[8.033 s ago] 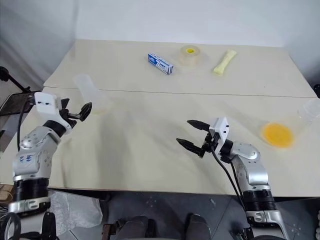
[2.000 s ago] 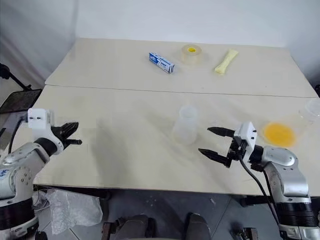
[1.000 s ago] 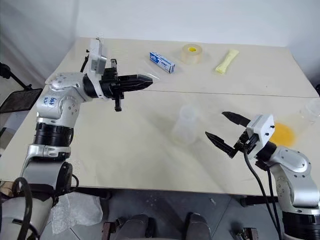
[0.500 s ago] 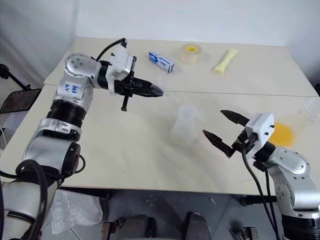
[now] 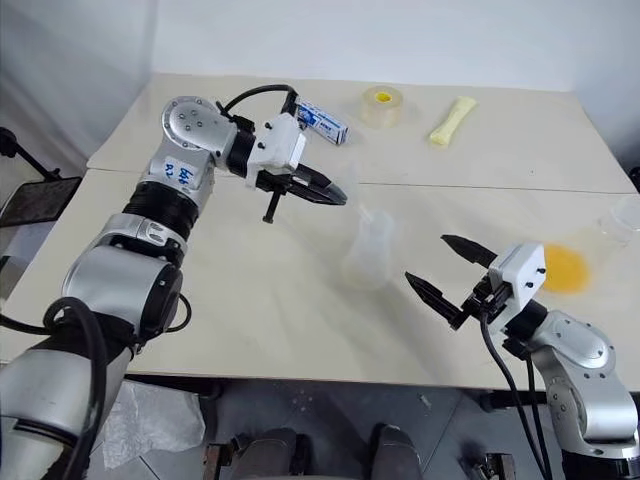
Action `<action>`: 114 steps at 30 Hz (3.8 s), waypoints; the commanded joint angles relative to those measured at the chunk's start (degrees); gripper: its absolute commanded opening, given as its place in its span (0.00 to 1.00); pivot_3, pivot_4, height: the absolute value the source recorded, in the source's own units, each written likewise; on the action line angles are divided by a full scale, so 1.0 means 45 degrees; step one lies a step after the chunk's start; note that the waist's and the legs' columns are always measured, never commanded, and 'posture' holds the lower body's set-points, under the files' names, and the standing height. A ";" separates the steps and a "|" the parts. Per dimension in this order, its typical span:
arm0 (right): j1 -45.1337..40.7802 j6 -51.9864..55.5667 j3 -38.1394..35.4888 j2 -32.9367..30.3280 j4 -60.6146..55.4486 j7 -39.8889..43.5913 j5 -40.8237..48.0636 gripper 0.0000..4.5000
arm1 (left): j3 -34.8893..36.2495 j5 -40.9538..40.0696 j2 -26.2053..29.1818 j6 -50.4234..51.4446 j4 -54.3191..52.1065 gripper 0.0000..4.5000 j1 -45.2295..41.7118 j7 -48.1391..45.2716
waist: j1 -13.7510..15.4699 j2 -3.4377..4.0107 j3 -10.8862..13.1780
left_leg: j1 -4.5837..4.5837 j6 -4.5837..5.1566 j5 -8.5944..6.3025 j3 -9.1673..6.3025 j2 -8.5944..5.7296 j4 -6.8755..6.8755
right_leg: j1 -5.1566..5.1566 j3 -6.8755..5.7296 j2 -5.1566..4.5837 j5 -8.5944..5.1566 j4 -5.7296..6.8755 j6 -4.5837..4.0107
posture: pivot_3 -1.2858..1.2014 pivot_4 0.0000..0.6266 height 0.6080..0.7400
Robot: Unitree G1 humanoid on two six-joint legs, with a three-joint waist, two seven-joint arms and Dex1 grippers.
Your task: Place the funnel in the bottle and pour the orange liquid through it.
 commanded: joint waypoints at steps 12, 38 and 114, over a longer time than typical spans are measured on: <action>0.0916 -0.1017 -0.0326 0.0322 -0.0681 -0.0298 -0.0171 1.00 | -0.0226 0.1130 -0.0552 -0.1865 0.0899 0.01 -0.1188 -0.0269 | 0.0014 -0.0012 0.0007 | -0.0001 0.0002 -0.0001 0.0004 0.0000 0.0002 | -0.0002 0.0002 0.0000 0.0000 0.0000 0.0000 | 0.52 0.24 1.00; 0.1329 -0.1635 -0.0418 0.0576 -0.0337 -0.0386 -0.0555 1.00 | 0.0351 0.1429 -0.0858 -0.1911 0.1128 1.00 -0.1865 -0.0117 | 0.0012 -0.0016 0.0010 | 0.0000 0.0005 -0.0002 0.0009 0.0001 0.0002 | -0.0004 0.0003 -0.0001 0.0000 0.0000 0.0000 | 0.52 0.24 1.00; -0.3036 0.0215 -0.3701 0.0499 0.4235 -0.8721 -0.3258 1.00 | 0.3043 -0.4930 0.1092 0.6757 -1.0178 1.00 0.9664 0.2754 | -0.0049 0.0030 -0.0019 | 0.0023 0.0004 -0.0001 -0.0051 0.0009 0.0017 | -0.0055 0.0088 -0.0010 -0.0001 0.0109 -0.0002 | 0.52 0.24 1.00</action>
